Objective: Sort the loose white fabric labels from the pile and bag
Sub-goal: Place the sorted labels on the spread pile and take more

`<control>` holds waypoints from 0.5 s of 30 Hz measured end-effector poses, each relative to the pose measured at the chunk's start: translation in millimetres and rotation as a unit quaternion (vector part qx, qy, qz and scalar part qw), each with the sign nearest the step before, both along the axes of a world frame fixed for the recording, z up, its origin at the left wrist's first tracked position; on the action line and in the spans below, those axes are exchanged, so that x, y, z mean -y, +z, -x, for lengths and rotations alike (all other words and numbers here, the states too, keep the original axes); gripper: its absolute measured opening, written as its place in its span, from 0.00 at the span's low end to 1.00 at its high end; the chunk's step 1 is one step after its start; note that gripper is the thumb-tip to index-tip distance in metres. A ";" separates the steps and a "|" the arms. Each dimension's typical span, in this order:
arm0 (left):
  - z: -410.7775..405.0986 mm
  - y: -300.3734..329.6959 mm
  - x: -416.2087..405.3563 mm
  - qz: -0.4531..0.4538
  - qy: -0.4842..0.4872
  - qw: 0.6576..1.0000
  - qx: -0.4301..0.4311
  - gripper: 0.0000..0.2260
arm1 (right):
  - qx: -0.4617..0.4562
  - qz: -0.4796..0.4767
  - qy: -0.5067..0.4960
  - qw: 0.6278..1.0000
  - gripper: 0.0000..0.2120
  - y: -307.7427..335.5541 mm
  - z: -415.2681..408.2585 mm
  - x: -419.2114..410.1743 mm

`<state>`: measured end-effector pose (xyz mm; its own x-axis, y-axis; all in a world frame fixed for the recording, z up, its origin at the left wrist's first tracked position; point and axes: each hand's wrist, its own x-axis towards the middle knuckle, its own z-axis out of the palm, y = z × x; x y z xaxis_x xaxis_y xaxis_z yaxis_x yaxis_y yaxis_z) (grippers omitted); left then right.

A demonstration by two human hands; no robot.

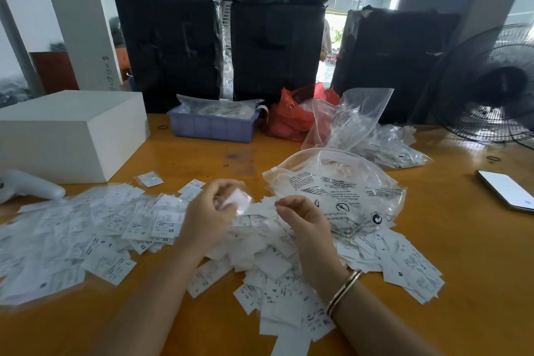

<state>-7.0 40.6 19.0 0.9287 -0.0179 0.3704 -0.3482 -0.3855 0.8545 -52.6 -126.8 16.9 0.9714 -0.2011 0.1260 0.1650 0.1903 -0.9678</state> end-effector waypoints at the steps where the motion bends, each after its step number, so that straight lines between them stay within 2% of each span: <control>1: -4.3 1.4 -7.8 -0.018 0.055 0.998 0.004 0.16 | 0.011 0.033 -0.008 0.999 0.08 -0.2 -0.4 0.5; 3: -13.1 -0.9 -24.3 -0.062 0.149 0.987 0.000 0.17 | 0.035 0.088 -0.025 0.995 0.07 0.8 -1.7 1.9; 6: -16.3 -8.4 -35.8 -0.130 0.235 0.963 -0.029 0.20 | 0.074 0.168 -0.059 0.981 0.10 3.4 -1.5 4.5; 9: -13.6 -14.3 -37.7 -0.296 0.305 0.904 -0.043 0.21 | 0.112 0.234 -0.110 0.960 0.12 6.3 -0.9 8.3; 11: -13.1 -15.1 -39.6 -0.352 0.331 0.874 -0.042 0.22 | 0.134 0.276 -0.140 0.941 0.11 11.7 -3.7 13.7; 13: -12.7 -14.0 -38.9 -0.349 0.328 0.878 -0.017 0.20 | 0.145 0.314 -0.172 0.922 0.11 20.7 -11.6 23.9; 15: -11.7 -13.2 -32.6 -0.325 0.293 0.898 0.037 0.17 | 0.136 0.337 -0.214 0.907 0.11 31.2 -24.3 38.5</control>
